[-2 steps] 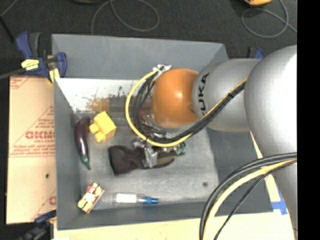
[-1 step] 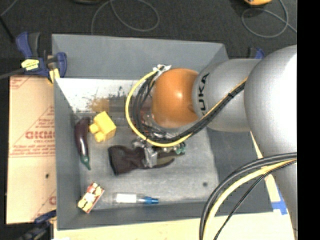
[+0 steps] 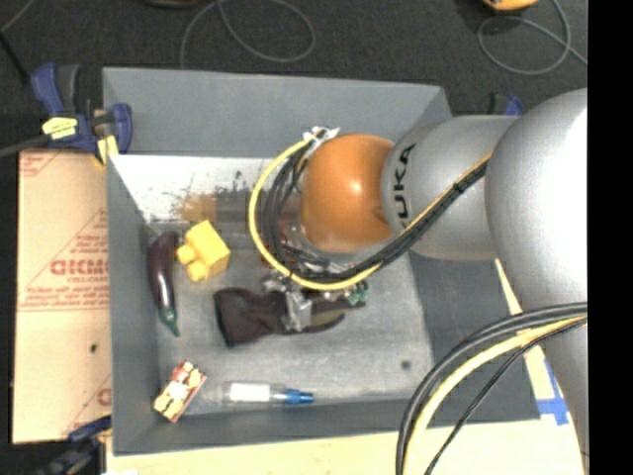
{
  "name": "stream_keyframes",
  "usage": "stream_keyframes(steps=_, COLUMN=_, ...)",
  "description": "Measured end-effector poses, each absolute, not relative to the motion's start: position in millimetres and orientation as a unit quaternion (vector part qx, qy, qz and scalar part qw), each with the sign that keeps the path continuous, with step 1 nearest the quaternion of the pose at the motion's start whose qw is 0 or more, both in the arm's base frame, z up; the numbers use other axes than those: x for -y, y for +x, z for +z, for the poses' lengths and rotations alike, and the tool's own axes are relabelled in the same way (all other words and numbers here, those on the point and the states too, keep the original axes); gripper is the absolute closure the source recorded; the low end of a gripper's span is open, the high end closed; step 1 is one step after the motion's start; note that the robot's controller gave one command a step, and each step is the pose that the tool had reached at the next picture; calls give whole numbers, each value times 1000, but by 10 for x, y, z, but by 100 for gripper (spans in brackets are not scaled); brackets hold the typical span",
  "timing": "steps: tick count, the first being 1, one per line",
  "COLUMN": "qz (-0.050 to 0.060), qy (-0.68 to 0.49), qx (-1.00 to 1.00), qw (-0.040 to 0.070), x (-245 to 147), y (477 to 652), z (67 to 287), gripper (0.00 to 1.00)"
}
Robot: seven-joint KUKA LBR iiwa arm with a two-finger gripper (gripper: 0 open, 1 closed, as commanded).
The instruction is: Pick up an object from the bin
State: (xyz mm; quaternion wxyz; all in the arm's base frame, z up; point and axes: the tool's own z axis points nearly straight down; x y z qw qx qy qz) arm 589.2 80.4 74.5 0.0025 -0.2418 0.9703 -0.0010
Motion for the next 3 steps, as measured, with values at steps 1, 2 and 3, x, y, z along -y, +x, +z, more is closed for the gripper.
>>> stream_keyframes(steps=1, qz=-1, qy=-241, qx=-970, qw=3, x=-803, y=5893, z=828, gripper=100)
stream_keyframes(steps=2, qz=-1, qy=-241, qx=-971, qw=1, x=-801, y=5882, z=929, gripper=100)
stream_keyframes(steps=3, qz=-1, qy=-241, qx=-971, qw=0, x=-799, y=5875, z=1154, gripper=100)
